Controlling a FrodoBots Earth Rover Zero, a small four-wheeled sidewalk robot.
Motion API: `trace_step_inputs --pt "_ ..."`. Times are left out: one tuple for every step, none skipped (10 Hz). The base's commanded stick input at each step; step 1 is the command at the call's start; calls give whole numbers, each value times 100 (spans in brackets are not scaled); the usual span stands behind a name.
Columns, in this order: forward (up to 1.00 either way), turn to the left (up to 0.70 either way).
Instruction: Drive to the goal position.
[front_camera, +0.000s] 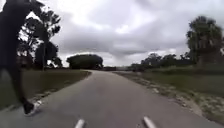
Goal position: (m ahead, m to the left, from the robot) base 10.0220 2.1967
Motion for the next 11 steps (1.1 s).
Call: trace_step_inputs --pt "70 9" --pt "70 9" --pt "70 9" --pt "70 9" --pt "70 9" --pt "70 9" --pt "70 10" --pt "70 16" --pt "70 17" --pt "70 18" --pt "70 18"
